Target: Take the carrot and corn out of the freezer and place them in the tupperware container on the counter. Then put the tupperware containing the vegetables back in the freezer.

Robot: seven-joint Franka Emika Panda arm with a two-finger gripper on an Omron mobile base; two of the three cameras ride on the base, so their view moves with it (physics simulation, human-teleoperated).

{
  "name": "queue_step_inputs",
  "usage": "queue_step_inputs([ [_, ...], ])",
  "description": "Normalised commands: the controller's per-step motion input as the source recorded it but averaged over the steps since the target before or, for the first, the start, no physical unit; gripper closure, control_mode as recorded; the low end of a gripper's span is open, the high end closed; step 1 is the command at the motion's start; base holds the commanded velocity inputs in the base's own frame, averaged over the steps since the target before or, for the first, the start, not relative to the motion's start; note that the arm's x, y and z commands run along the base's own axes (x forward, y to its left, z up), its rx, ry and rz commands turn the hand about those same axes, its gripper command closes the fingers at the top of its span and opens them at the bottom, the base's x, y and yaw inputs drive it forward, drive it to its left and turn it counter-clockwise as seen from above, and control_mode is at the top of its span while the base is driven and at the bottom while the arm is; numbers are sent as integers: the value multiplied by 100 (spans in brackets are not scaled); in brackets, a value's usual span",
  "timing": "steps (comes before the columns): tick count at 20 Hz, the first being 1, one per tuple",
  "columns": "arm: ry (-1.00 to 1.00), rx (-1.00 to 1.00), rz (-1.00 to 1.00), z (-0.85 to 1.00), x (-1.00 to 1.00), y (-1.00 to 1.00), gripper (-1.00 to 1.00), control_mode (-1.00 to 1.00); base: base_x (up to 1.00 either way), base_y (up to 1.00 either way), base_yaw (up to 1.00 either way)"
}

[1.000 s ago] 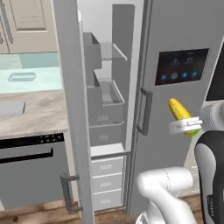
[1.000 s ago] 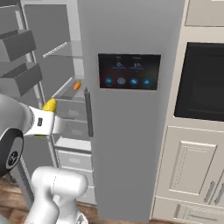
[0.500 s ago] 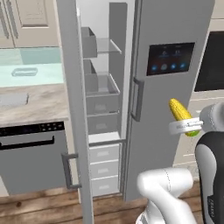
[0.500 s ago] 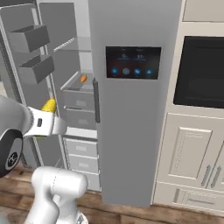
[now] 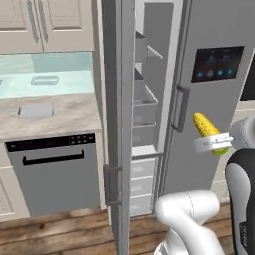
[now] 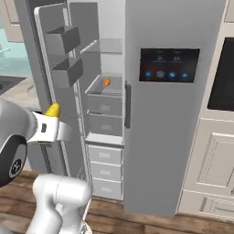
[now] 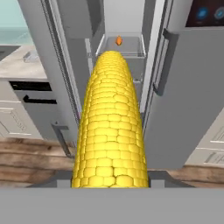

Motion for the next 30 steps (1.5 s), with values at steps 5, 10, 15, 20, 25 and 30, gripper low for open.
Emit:
queue_step_inputs([
  [5,0,0,0,0,0,0,100,100,0,100,-3],
  [10,0,0,0,0,0,0,100,100,0,98,-3],
  [15,0,0,0,0,0,0,100,100,2,97,-2],
  [20,0,0,0,0,0,0,100,100,42,76,-4],
  [25,0,0,0,0,0,0,100,100,81,19,-3],
  [30,0,0,0,0,0,0,100,100,79,0,0],
])
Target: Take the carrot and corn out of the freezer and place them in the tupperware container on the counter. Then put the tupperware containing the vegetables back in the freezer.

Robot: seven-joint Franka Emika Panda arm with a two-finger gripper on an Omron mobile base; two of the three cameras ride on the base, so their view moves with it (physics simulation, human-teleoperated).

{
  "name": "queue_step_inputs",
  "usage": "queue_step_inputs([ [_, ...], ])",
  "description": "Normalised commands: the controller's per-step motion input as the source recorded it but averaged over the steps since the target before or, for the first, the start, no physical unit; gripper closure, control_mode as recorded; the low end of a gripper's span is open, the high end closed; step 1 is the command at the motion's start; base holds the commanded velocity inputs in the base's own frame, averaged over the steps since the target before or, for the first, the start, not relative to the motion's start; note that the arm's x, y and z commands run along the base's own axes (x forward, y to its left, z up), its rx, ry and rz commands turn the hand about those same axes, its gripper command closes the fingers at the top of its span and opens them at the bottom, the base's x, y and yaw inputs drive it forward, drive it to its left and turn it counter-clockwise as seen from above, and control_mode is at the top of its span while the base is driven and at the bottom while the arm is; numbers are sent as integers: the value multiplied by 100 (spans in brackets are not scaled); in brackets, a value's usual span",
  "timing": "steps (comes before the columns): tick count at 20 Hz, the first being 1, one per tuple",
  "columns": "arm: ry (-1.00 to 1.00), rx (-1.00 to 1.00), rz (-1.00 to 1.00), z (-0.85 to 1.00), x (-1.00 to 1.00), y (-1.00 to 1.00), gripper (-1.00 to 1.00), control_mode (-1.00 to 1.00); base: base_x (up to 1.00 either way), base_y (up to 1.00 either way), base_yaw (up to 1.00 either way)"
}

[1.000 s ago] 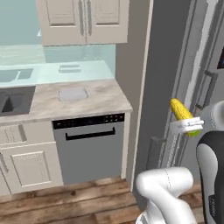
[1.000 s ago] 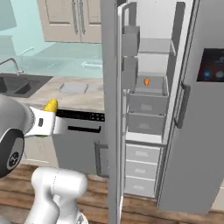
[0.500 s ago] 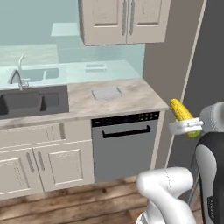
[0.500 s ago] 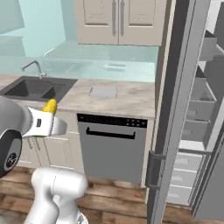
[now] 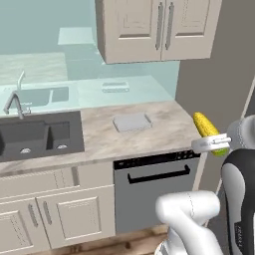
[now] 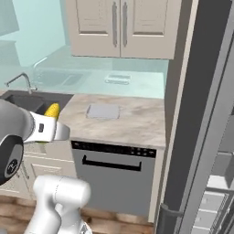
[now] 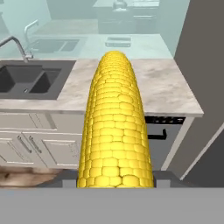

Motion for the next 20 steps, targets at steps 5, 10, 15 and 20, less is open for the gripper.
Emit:
queue_step_inputs([
  [5,0,0,0,0,0,0,100,100,55,9,0],
  [10,0,0,0,0,0,0,100,100,63,15,0],
  [15,0,0,0,0,0,0,100,100,61,2,0],
  [20,0,0,0,0,0,0,100,100,51,1,0],
])
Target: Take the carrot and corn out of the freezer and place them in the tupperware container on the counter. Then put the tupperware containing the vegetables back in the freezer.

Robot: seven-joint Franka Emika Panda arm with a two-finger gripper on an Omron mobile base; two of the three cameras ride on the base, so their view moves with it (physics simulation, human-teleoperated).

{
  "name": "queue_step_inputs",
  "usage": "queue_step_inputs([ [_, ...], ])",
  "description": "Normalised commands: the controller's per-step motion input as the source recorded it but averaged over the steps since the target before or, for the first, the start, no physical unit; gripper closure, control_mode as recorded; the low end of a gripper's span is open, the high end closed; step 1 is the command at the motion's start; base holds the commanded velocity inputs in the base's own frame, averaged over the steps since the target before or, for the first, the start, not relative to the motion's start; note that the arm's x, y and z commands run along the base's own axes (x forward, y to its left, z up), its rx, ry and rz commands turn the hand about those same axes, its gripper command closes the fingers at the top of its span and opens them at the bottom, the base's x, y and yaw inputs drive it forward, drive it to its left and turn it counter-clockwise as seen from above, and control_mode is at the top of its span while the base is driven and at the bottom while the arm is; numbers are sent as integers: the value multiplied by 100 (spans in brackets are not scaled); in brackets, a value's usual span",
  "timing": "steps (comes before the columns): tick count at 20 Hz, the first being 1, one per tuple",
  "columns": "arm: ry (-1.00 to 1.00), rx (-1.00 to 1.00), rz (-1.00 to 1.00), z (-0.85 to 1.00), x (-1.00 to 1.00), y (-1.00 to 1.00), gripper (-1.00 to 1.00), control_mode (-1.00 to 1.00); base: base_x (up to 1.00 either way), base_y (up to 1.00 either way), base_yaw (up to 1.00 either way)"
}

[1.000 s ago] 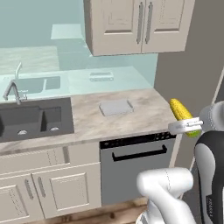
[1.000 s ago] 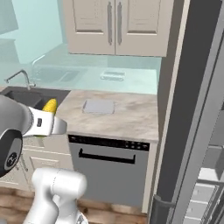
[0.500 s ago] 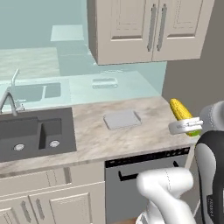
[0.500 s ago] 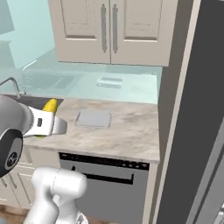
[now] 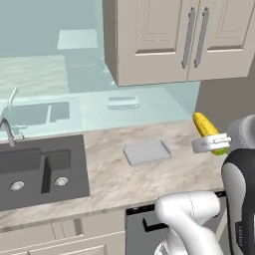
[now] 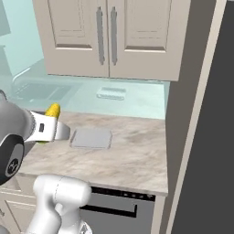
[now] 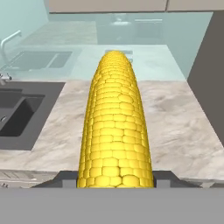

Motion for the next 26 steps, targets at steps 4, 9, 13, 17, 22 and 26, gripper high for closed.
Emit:
queue_step_inputs([
  [4,0,0,0,0,0,0,100,100,29,1,0],
  [9,10,0,0,-10,23,0,100,-100,4,0,0],
  [13,14,-1,2,-19,40,2,100,-100,0,0,0],
  [17,9,0,7,-38,63,3,100,-100,0,0,0],
  [22,9,-2,10,-60,79,20,100,-100,0,0,0],
  [26,0,-8,6,-82,73,21,100,-100,0,0,0],
])
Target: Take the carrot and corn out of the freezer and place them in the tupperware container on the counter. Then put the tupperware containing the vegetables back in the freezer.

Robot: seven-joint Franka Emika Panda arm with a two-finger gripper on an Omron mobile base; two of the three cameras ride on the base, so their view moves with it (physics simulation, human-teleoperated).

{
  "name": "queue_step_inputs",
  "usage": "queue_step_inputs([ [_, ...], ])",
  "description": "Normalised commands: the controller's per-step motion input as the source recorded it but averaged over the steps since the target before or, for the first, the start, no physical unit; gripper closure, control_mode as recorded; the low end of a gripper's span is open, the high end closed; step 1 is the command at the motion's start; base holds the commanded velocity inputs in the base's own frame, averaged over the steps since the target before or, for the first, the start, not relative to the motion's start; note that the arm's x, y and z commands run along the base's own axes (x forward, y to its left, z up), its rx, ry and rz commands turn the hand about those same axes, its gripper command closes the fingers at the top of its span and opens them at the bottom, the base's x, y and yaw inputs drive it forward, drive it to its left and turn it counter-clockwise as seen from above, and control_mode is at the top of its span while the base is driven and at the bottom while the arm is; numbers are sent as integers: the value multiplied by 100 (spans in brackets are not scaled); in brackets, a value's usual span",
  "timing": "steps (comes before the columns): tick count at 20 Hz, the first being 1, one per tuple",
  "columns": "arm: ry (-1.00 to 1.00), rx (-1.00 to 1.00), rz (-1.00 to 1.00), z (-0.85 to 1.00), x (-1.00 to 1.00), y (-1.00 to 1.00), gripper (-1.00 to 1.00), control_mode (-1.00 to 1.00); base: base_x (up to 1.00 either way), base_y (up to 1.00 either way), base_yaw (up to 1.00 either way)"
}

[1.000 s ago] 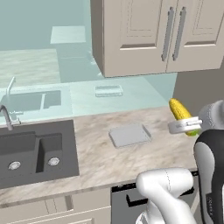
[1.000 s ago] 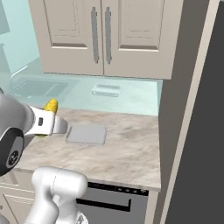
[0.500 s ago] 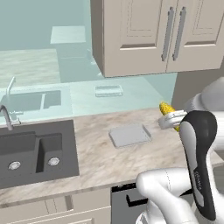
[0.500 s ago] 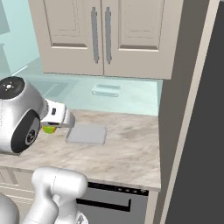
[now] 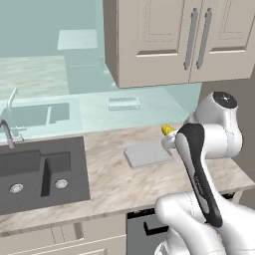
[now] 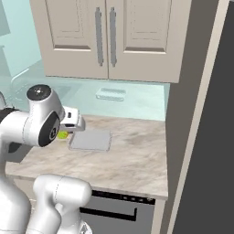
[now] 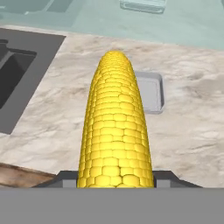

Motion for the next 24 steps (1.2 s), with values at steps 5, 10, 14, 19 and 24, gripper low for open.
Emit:
queue_step_inputs([
  [5,1,-4,3,-65,68,22,100,-100,0,0,0],
  [10,8,0,0,-34,51,15,100,-100,0,0,0],
  [14,2,0,-3,-26,23,19,100,-100,0,0,0],
  [19,5,2,-14,-1,0,2,100,-100,0,0,0],
  [24,5,0,-19,-1,0,2,100,-100,0,0,0],
])
